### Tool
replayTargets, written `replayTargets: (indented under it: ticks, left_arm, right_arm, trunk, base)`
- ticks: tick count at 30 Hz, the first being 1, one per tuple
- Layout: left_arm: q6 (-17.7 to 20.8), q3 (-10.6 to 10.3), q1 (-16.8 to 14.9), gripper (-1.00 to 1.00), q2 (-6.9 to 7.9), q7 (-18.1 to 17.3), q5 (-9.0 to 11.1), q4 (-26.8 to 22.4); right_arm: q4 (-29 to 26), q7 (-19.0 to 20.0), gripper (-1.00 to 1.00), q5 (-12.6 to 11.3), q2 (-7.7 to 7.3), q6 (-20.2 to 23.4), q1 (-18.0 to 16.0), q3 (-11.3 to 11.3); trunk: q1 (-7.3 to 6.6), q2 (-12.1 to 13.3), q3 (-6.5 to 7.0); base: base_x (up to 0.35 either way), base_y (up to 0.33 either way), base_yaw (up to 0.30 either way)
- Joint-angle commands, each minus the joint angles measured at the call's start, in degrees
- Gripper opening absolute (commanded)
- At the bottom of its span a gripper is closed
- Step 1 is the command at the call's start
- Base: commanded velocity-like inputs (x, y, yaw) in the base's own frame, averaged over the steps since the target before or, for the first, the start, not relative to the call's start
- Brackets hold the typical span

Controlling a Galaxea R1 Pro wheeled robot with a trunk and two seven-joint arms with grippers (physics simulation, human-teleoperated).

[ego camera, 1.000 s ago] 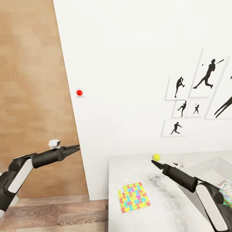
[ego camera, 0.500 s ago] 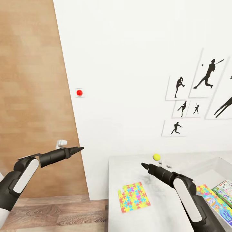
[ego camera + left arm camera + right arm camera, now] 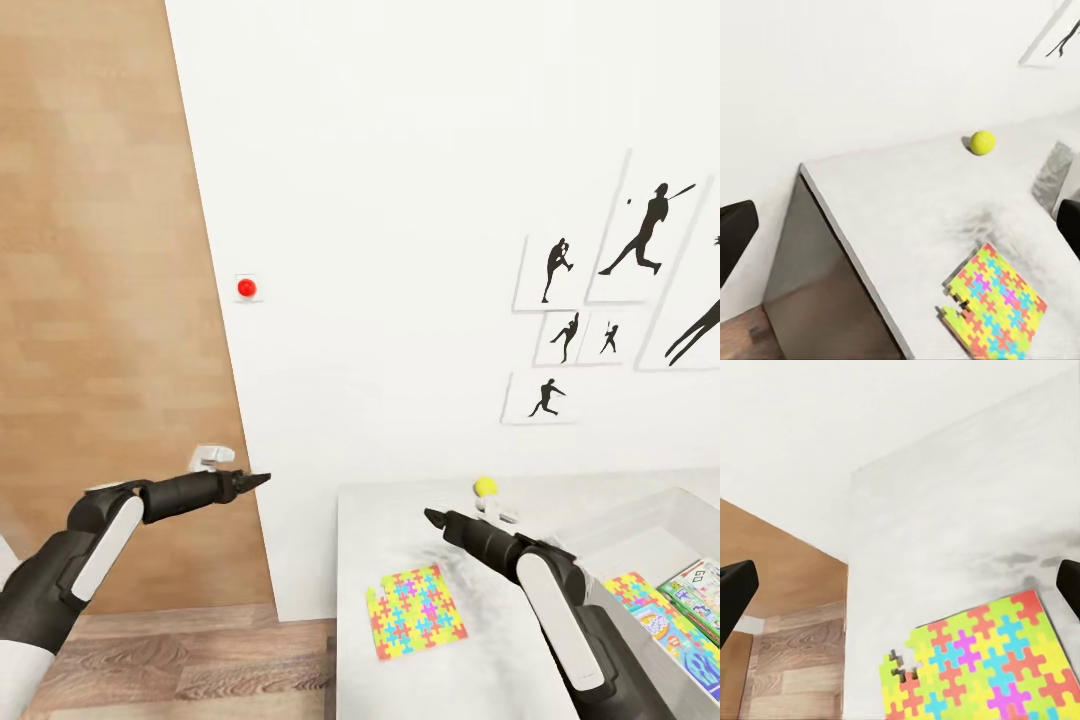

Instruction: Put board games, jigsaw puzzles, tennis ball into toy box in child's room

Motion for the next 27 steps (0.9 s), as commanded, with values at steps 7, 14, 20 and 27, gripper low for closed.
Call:
replayTargets:
  ticks: [7,14,20,27]
  left_arm:
    - [1.97,-0.11,-0.11,1.0,-3.21,0.18,-14.15,-0.01]
    - [2.46,-1.31,-0.11,1.0,-6.56,0.19,-23.19,0.43]
    - [2.54,-1.6,-0.11,1.0,-7.24,0.26,-24.56,1.2]
    - [2.39,-2.27,-0.1,1.0,-7.39,0.24,-25.03,1.67]
  right_arm:
    - [-0.02,-0.84,1.0,-0.62,0.26,0.2,-1.6,3.07]
    - [4.48,-5.3,1.0,-0.57,0.84,0.81,-5.79,3.7]
    - [6.26,-11.76,1.0,-0.76,1.11,2.97,-7.75,3.9]
    - [6.72,-12.76,1.0,-0.78,1.08,4.01,-8.11,3.87]
  trunk:
    - [0.03,-0.1,-0.08]
    - [0.03,-0.1,-0.08]
    - [0.03,-0.1,-0.08]
    - [0.03,-0.1,-0.08]
  base:
    - [0.0,0.0,0.0]
    - [0.0,0.0,0.0]
    - [0.0,0.0,0.0]
    - [0.0,0.0,0.0]
